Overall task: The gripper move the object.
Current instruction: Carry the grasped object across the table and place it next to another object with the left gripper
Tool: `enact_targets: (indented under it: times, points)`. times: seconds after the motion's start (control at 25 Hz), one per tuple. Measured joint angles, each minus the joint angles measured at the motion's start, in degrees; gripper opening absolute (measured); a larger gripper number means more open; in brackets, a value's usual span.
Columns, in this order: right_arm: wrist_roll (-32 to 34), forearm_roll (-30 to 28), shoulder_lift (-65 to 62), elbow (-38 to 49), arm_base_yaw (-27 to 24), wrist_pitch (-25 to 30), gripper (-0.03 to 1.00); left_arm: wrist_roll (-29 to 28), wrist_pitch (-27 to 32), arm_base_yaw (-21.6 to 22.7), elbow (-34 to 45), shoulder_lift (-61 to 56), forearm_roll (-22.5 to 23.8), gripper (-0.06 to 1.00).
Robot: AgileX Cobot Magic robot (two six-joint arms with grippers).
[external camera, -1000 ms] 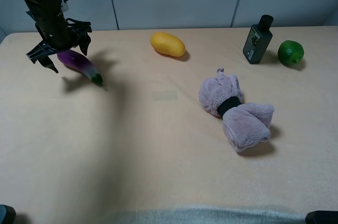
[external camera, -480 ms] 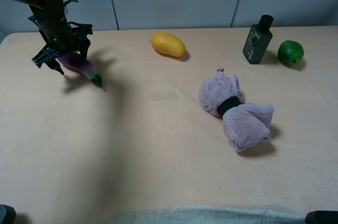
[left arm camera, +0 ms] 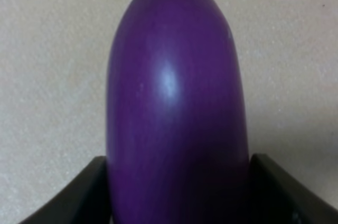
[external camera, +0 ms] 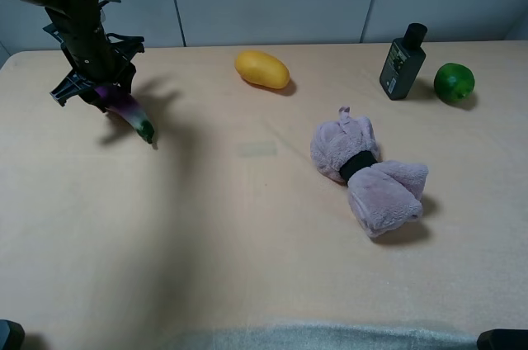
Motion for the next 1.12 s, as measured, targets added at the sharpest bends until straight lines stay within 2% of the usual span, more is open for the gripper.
enact_targets:
  times: [0.52, 0.8, 1.12]
  points:
    - [0.0, 0.0, 0.0, 0.0, 0.0, 0.0, 0.69, -0.1, -0.6, 0.7, -0.2, 0.0, 0.0, 0.54]
    - [0.0, 0.0, 0.0, 0.0, 0.0, 0.0, 0.69, -0.1, 3.4, 0.8, -2.0, -2.4, -0.2, 0.54]
    - [0.0, 0.0, 0.0, 0.0, 0.0, 0.0, 0.69, 0.7, 6.4, 0.8, -2.2, -6.7, -4.0, 0.54]
